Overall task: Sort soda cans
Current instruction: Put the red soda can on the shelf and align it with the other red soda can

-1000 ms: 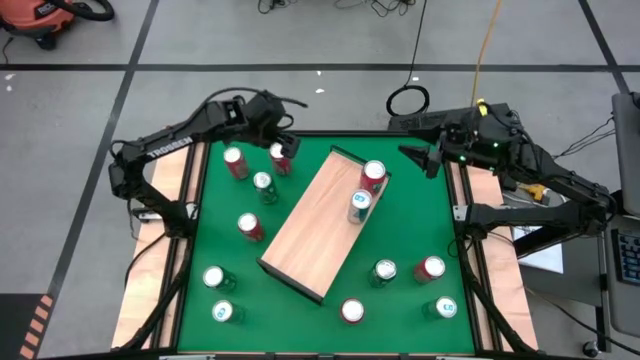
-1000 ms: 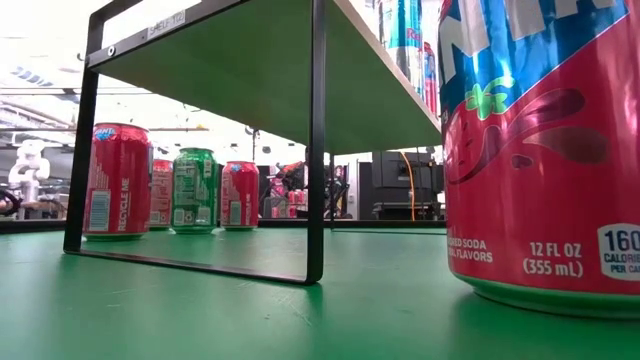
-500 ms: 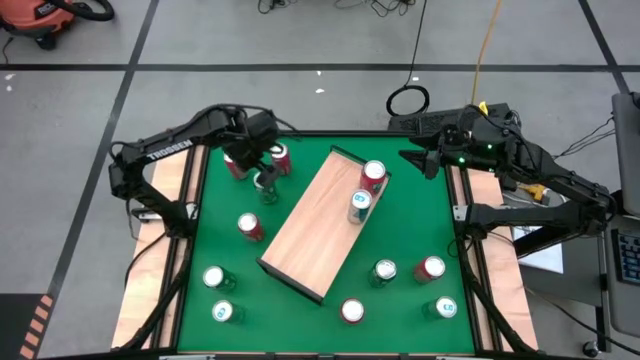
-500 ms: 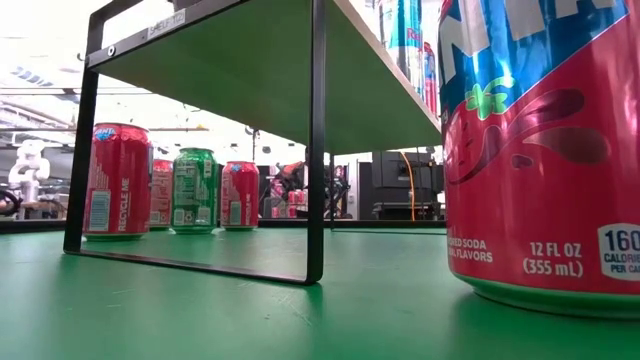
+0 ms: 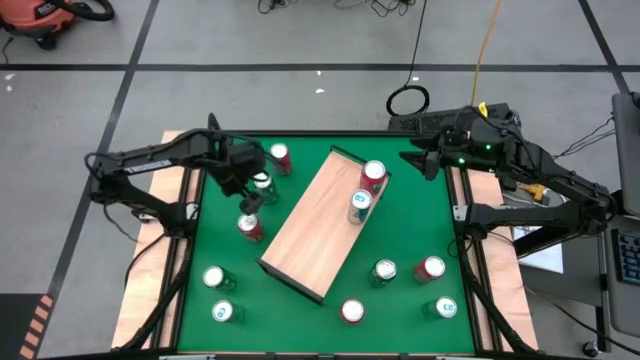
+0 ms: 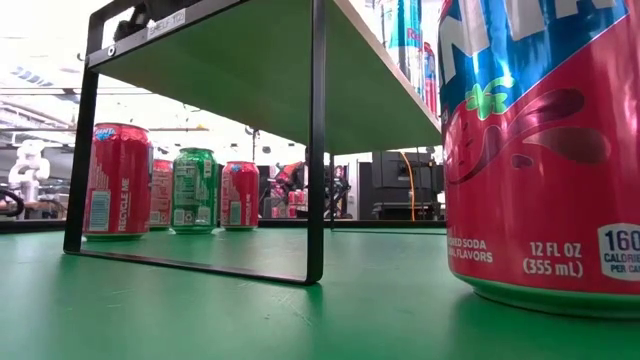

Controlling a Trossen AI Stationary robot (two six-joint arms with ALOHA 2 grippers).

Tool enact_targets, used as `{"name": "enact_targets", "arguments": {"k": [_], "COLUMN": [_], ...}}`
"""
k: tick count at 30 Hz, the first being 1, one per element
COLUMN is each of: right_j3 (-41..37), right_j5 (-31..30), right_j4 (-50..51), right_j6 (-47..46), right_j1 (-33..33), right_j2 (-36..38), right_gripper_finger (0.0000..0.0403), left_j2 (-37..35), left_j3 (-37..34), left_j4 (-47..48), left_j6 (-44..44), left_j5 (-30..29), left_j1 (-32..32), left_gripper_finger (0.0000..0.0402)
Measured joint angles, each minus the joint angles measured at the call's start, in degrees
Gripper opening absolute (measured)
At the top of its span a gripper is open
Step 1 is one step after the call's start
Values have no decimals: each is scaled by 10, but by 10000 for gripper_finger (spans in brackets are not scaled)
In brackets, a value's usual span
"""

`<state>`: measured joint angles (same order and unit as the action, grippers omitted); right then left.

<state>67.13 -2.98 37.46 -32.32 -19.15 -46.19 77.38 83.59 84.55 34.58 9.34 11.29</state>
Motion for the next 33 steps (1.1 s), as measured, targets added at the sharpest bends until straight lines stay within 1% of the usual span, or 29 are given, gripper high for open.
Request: {"name": "enact_targets", "arguments": {"k": [2, 6, 9, 13, 19, 22, 26, 29, 33], "right_j3": [0, 0, 0, 0, 0, 0, 0, 0, 0], "right_j5": [0, 1, 2, 16, 17, 18, 18, 18, 18], "right_j4": [8, 9, 8, 8, 10, 10, 10, 10, 10], "right_j6": [0, 0, -3, -15, -15, -15, -16, -16, -16], "right_j1": [0, 0, 0, 0, 1, 1, 1, 1, 1], "right_j2": [0, 0, 0, 0, 0, 0, 0, 0, 0], "right_gripper_finger": [352, 352, 352, 352, 352, 352, 352, 352, 352], "left_j2": [-10, -22, -30, -47, -63, -62, -62, -62, -56], "left_j3": [-12, -41, -62, -71, -71, -71, -71, -71, -71], "left_j4": [1, -2, 0, -1, -35, -49, -71, -81, -132], "left_j6": [31, 56, 96, 159, 191, 183, 143, 116, 32], "left_j5": [-3, -12, -12, -15, -54, -81, -90, -101, -122], "left_j1": [-7, -28, -43, -74, -105, -107, -94, -64, -7], "left_gripper_finger": [392, 392, 392, 392, 392, 392, 392, 392, 392]}}
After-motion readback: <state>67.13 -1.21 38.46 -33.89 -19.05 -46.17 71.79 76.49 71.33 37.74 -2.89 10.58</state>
